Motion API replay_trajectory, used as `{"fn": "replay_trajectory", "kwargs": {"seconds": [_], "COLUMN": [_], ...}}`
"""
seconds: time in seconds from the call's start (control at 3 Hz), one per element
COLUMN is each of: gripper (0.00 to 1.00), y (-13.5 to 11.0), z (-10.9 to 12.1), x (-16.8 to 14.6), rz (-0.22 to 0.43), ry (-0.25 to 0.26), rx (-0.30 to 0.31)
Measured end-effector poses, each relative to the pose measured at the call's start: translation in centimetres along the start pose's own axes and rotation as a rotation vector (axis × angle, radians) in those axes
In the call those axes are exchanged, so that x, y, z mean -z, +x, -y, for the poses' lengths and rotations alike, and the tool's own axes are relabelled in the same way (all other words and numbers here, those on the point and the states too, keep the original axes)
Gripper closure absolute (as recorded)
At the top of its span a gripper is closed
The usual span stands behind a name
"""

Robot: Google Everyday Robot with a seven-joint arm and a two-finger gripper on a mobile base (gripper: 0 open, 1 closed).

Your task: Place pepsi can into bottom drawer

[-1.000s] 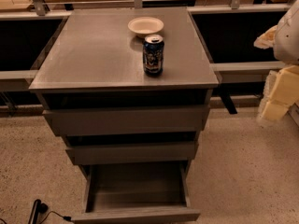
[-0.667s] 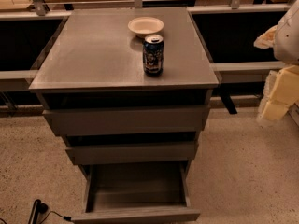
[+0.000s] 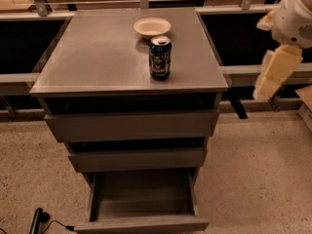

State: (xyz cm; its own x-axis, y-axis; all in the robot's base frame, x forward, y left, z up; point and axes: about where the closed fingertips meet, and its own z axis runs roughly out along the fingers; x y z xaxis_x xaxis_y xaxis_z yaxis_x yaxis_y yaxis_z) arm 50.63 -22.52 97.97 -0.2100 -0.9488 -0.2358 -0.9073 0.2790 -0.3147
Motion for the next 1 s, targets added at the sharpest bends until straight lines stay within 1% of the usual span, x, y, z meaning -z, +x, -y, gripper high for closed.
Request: {"fn": "replay_trajectory", "kwargs": {"seconds": [0.33,0.67,1.0], "gripper": [0.0,0.0,0.0], "y": [-4.1,-7.9,-7.8], "z": [6.1,10.7,10.3], "x": [0.9,1.4,1.4], "rz": [0.142,0.363,0.35], "ry": [0.113,0.181,0.174], "rx": [0.053,0.056,0.059]}}
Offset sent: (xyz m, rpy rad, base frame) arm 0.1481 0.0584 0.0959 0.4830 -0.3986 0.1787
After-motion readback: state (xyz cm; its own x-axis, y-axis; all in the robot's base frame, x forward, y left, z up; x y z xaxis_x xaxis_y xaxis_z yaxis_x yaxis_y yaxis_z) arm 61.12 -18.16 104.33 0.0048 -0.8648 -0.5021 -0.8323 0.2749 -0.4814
